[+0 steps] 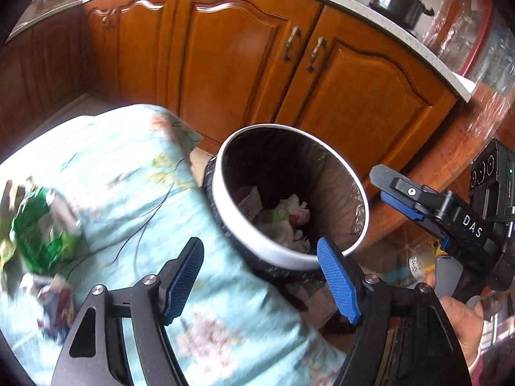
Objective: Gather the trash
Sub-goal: 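Move both tools back over the table toward the squeeze pouch and paper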
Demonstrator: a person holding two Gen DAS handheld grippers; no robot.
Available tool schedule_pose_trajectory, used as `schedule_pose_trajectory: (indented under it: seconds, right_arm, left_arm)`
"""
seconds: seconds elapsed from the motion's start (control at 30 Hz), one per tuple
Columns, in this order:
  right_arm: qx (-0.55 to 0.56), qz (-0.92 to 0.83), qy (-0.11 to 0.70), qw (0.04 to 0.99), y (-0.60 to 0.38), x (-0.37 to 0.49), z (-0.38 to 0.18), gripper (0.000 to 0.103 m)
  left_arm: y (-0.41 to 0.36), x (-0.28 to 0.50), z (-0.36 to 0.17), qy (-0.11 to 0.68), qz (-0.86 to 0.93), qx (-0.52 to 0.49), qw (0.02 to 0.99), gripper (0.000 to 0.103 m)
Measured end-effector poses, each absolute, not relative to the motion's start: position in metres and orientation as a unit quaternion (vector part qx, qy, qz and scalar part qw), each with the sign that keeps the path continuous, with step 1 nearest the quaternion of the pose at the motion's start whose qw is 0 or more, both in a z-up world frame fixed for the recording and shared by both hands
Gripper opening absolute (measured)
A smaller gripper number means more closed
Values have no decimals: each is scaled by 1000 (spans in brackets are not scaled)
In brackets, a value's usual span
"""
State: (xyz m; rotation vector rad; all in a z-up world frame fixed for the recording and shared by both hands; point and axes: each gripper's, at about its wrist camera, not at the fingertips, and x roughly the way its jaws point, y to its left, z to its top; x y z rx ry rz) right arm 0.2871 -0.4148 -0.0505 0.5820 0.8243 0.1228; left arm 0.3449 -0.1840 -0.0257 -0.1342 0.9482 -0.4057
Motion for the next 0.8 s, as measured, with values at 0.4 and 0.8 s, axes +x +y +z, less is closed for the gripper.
schedule_pose_trajectory:
  seconds: [0.4,0.8]
  right_arm:
    - [279,117,410,860,-345,254,-54,91]
    - [252,180,439,844,-260,242,-61,91]
  left_arm:
    - [-87,268,-23,427,-112,-116,890,73]
    - [-4,223,-22,426,-42,-157,890,73]
